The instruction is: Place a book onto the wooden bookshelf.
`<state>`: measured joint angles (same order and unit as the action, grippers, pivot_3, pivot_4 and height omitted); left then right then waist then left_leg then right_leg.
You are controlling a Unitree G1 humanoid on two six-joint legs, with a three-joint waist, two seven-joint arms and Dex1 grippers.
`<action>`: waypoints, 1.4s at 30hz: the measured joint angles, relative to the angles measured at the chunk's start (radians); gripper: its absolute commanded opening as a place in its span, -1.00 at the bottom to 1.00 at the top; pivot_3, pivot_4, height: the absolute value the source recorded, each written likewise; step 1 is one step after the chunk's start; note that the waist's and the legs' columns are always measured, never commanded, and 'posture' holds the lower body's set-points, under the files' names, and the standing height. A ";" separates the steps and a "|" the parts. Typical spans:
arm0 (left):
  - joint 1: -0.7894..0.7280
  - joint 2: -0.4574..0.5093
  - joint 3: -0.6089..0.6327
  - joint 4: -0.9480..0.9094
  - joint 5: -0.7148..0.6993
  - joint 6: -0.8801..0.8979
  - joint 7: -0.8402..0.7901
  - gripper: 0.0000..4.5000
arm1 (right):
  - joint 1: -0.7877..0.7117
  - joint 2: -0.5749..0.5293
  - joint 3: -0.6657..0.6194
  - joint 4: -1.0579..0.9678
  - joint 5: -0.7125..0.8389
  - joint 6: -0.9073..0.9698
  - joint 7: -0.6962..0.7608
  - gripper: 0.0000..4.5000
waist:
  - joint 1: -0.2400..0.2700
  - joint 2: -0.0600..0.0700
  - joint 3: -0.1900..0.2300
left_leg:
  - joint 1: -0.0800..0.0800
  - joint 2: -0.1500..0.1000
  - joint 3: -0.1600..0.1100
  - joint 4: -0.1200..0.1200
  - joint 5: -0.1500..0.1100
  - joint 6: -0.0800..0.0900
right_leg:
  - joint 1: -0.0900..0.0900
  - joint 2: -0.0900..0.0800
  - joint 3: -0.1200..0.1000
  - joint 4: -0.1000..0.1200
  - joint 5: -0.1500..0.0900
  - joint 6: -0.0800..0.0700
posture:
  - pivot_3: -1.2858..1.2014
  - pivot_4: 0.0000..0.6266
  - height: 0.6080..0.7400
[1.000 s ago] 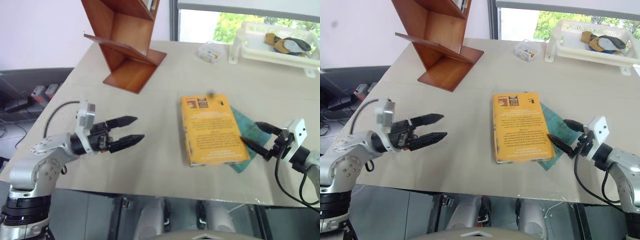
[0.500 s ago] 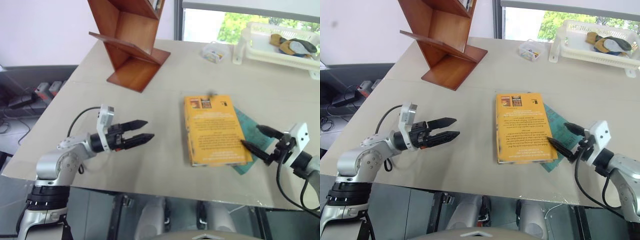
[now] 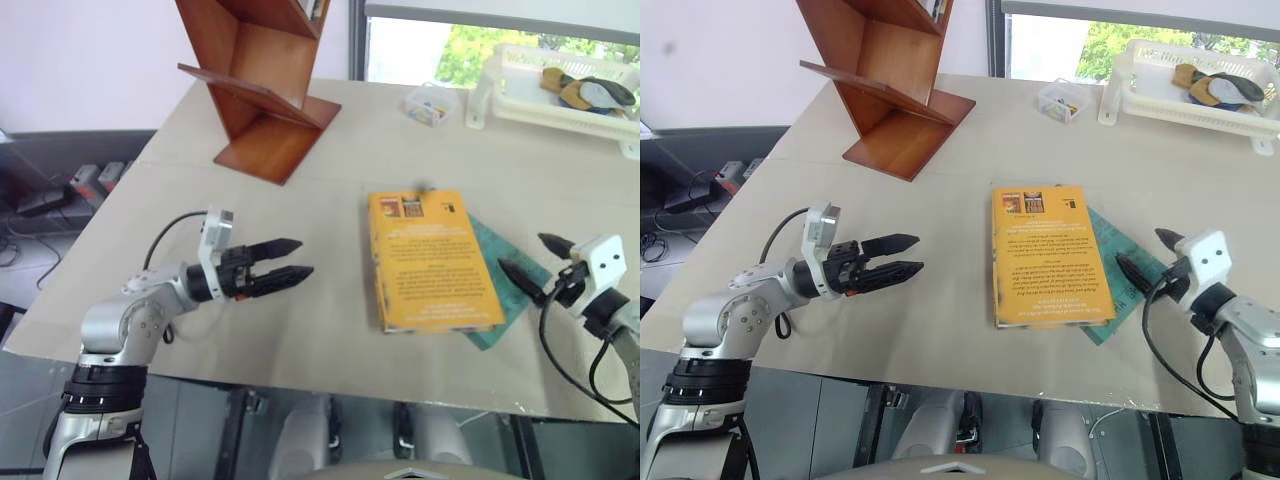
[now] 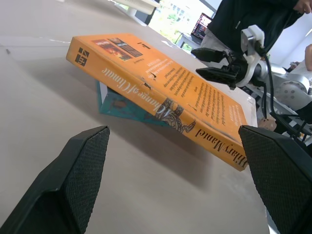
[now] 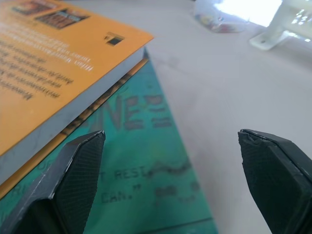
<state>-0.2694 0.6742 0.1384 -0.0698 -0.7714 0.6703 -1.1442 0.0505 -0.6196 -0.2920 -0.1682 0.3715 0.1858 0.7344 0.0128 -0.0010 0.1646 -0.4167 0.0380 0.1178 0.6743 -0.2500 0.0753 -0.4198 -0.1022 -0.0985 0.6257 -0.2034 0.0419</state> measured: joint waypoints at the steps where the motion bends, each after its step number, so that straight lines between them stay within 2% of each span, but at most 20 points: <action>1: 0.002 0.000 0.001 -0.001 0.000 0.000 0.000 0.99 | 0.009 -0.001 0.009 -0.005 0.006 0.001 0.019 1.00 | 0.000 0.000 0.000 | 0.000 0.000 0.000 0.000 0.000 0.000 | 0.000 0.000 0.000 0.000 0.000 0.000 | 0.03 -0.52 0.57; 6: 0.021 0.001 0.010 -0.014 0.000 0.001 0.006 0.99 | 0.033 -0.003 0.044 -0.039 0.046 0.014 0.094 1.00 | -0.001 0.000 0.000 | 0.000 0.000 0.000 0.000 0.000 -0.001 | 0.000 -0.002 0.000 0.000 0.000 0.000 | 0.03 -0.52 0.57; 13: 0.023 0.001 0.010 -0.024 -0.001 0.001 0.012 0.99 | 0.029 -0.013 0.043 -0.055 0.055 0.027 0.100 1.00 | 0.000 0.000 0.000 | 0.000 0.000 -0.001 0.000 -0.002 -0.004 | 0.000 -0.002 0.000 0.000 0.000 0.000 | 0.03 -0.52 0.57; 18: 0.018 -0.011 0.010 -0.024 -0.012 0.023 0.019 0.99 | 0.048 -0.047 -0.021 -0.050 0.062 0.024 0.105 1.00 | 0.002 0.000 0.000 | 0.000 0.000 -0.001 0.000 -0.002 -0.004 | 0.000 -0.002 -0.001 0.000 0.000 0.000 | 0.03 -0.52 0.57; 23: -0.044 -0.064 -0.023 0.017 -0.059 0.168 0.065 0.99 | 0.147 -0.130 -0.202 -0.054 0.200 0.054 0.227 1.00 | 0.007 0.000 0.000 | 0.000 -0.001 -0.001 0.001 0.000 0.001 | 0.002 0.000 -0.002 0.000 0.000 0.000 | 0.03 -0.52 0.57; 28: -0.200 -0.160 -0.039 0.165 -0.076 0.331 0.179 0.99 | 0.311 -0.231 -0.393 -0.141 0.411 0.211 0.394 1.00 | 0.006 -0.001 0.000 | 0.001 0.000 -0.004 0.002 -0.002 0.005 | 0.004 0.002 -0.003 0.000 0.000 0.001 | 0.03 -0.52 0.57; 30: -0.273 -0.212 -0.041 0.255 -0.089 0.394 0.199 0.99 | 0.420 -0.269 -0.499 -0.195 0.517 0.317 0.486 1.00 | 0.003 -0.002 0.000 | 0.001 0.000 -0.004 0.002 -0.003 0.006 | 0.004 0.002 -0.003 0.000 0.001 0.001 | 0.03 -0.52 0.57; 35: -0.363 -0.249 -0.040 0.417 -0.088 0.464 0.206 0.99 | 0.525 -0.301 -0.677 -0.264 0.677 0.464 0.581 1.00 | 0.003 -0.004 -0.001 | 0.000 0.000 -0.005 0.002 -0.003 0.006 | 0.003 0.001 -0.003 0.000 0.000 0.000 | 0.03 -0.52 0.57; 38: -0.404 -0.258 -0.044 0.493 -0.090 0.533 0.172 0.99 | 0.605 -0.314 -0.771 -0.310 0.711 0.525 0.636 1.00 | 0.005 -0.006 0.000 | -0.001 0.000 -0.006 0.002 -0.003 0.006 | 0.003 -0.001 -0.004 -0.001 0.000 0.000 | 0.03 -0.52 0.57; 42: -0.460 -0.279 -0.055 0.592 -0.083 0.604 0.162 0.99 | 0.630 -0.311 -0.792 -0.318 0.702 0.534 0.656 1.00 | 0.006 -0.007 0.000 | -0.001 -0.001 -0.007 0.003 -0.003 0.006 | 0.003 -0.003 -0.005 -0.001 0.000 0.000 | 0.03 -0.52 0.57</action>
<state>-0.7291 0.3956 0.0831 0.5219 -0.8546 1.2739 -0.9826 0.6802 -0.9303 -1.0839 -0.4858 1.0737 0.7195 1.3901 0.0189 -0.0081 0.1648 -0.4180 0.0372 0.1112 0.6770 -0.2531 0.0811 -0.4165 -0.1053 -0.1031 0.6242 -0.2034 0.0423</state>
